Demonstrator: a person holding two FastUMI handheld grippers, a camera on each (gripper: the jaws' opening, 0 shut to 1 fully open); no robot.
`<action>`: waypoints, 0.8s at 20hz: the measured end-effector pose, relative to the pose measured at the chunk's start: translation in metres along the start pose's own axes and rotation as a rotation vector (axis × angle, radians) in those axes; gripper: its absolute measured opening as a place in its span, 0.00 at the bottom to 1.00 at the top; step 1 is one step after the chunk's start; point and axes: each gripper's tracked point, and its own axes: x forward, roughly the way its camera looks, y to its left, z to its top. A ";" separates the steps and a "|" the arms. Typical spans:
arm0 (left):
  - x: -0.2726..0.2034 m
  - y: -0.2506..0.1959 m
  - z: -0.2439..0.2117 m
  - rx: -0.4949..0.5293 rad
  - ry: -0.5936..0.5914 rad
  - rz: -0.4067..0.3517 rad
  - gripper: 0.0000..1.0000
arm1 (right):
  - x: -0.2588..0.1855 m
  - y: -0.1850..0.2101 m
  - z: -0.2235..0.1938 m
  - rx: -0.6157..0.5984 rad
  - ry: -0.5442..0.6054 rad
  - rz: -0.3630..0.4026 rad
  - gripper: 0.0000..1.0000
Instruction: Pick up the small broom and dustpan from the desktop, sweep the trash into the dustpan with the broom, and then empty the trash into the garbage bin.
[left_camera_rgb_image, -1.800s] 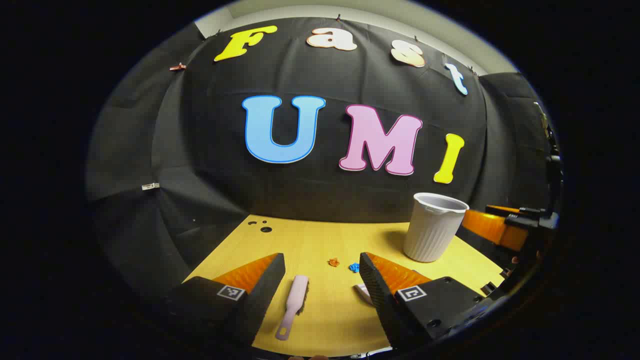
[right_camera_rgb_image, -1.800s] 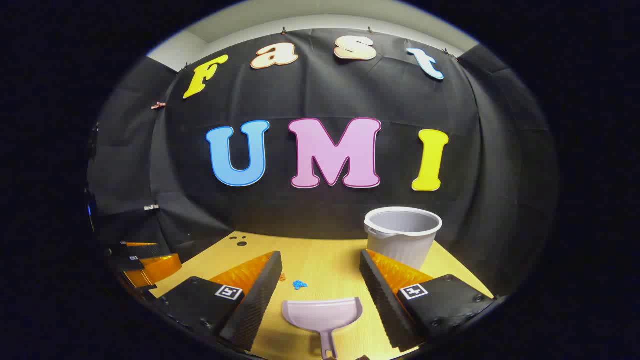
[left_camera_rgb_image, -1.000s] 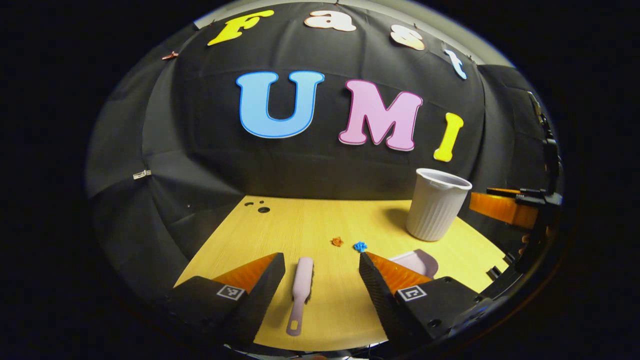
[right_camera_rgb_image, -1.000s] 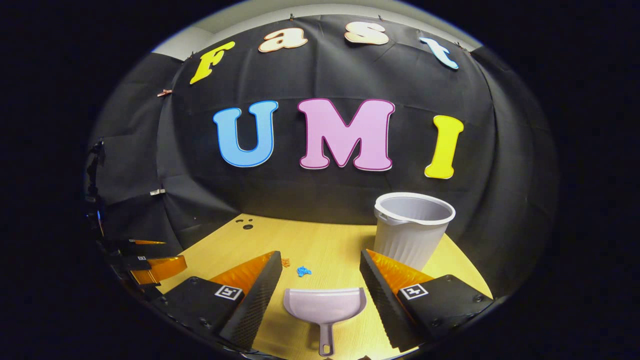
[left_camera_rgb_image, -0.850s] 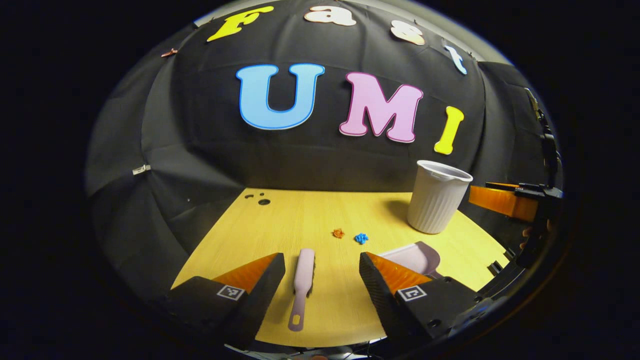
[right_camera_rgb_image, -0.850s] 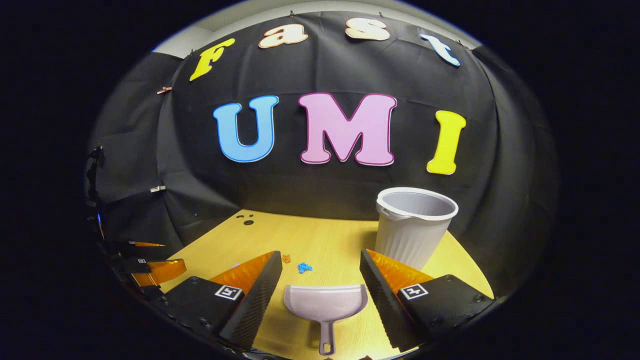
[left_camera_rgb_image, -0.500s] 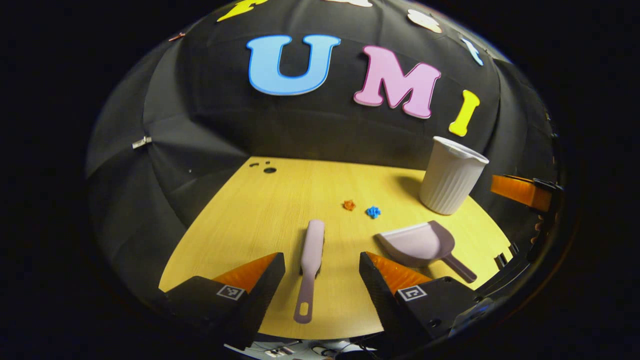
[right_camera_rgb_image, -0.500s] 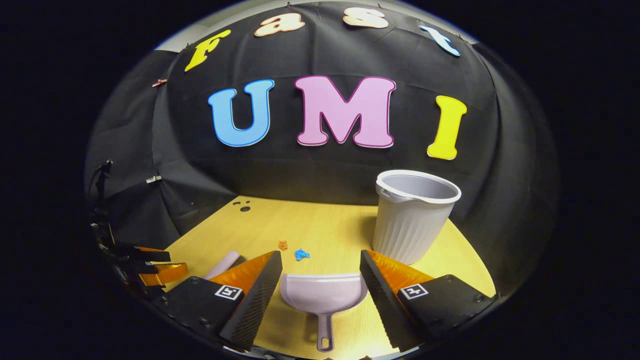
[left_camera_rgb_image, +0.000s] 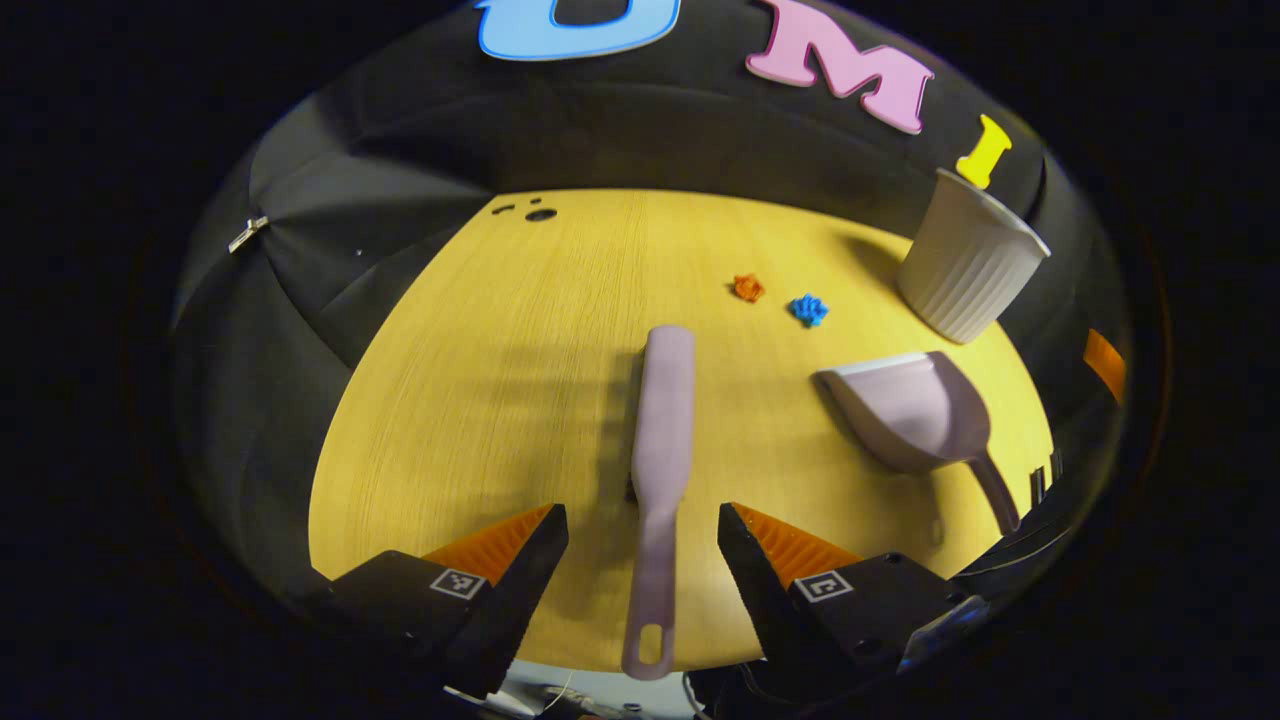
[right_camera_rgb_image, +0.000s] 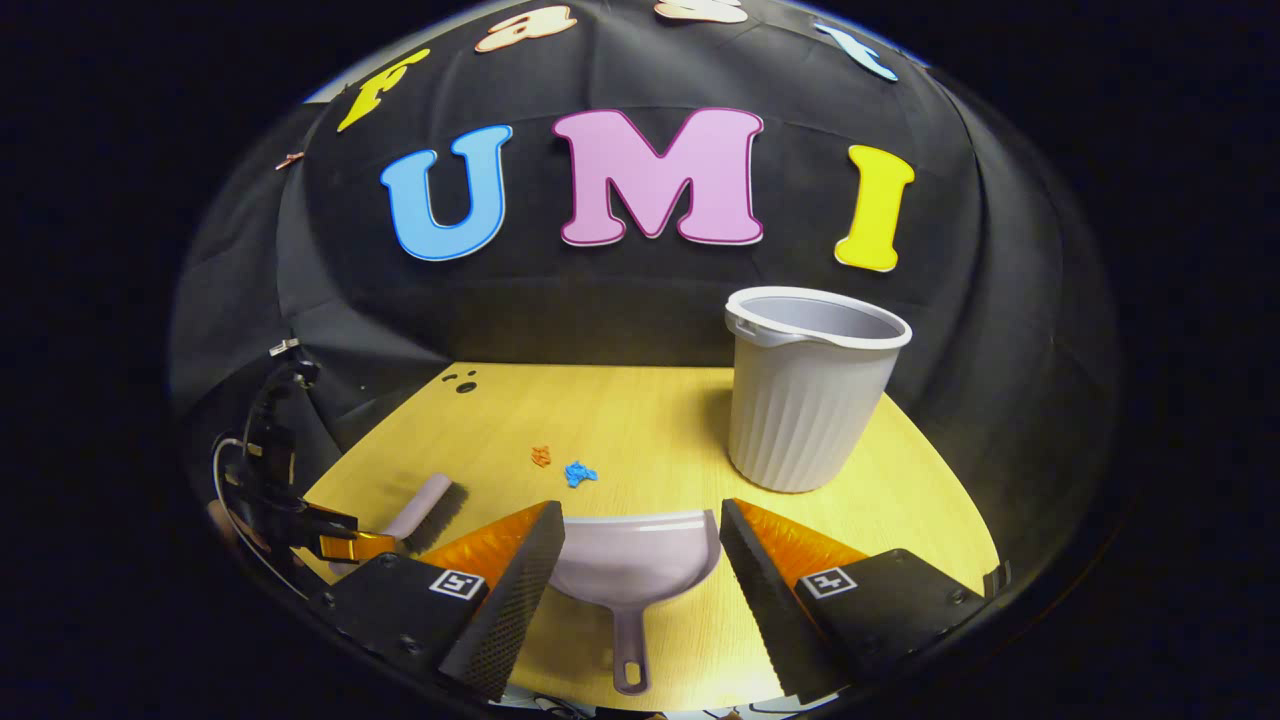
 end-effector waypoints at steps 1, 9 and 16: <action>0.006 0.000 -0.002 -0.003 0.028 0.008 0.96 | 0.001 -0.006 -0.001 -0.002 0.002 -0.015 0.98; 0.051 -0.002 -0.009 0.058 0.190 0.044 0.93 | 0.011 -0.047 -0.015 0.083 0.054 -0.115 0.98; 0.063 -0.013 -0.012 0.047 0.194 0.024 0.61 | 0.012 -0.052 -0.032 0.104 0.120 -0.132 0.99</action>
